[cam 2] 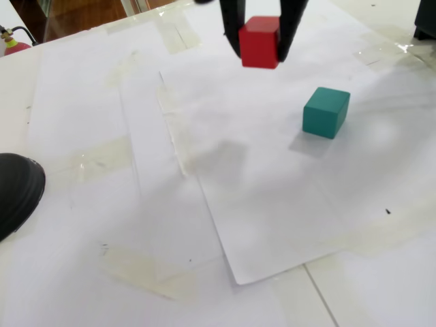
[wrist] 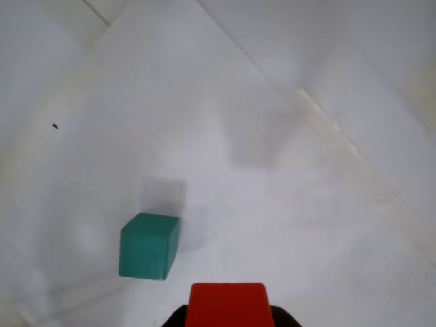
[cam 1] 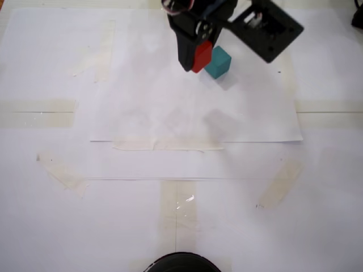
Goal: Put the red cube on the top of the blue cube.
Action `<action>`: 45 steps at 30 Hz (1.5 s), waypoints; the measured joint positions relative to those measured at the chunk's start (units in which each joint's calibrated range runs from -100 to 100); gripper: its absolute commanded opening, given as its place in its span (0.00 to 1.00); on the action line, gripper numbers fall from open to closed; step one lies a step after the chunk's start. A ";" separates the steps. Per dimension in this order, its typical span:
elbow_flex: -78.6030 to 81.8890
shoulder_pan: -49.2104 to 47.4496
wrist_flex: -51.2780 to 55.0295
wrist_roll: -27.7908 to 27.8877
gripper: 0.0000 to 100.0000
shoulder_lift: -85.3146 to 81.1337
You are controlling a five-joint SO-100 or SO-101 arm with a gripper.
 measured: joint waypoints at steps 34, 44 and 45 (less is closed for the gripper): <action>24.67 -8.99 -4.96 -8.50 0.13 -14.92; 24.67 -9.94 -6.43 -8.50 0.13 -14.92; 24.67 -9.94 -6.59 -8.50 0.13 -14.92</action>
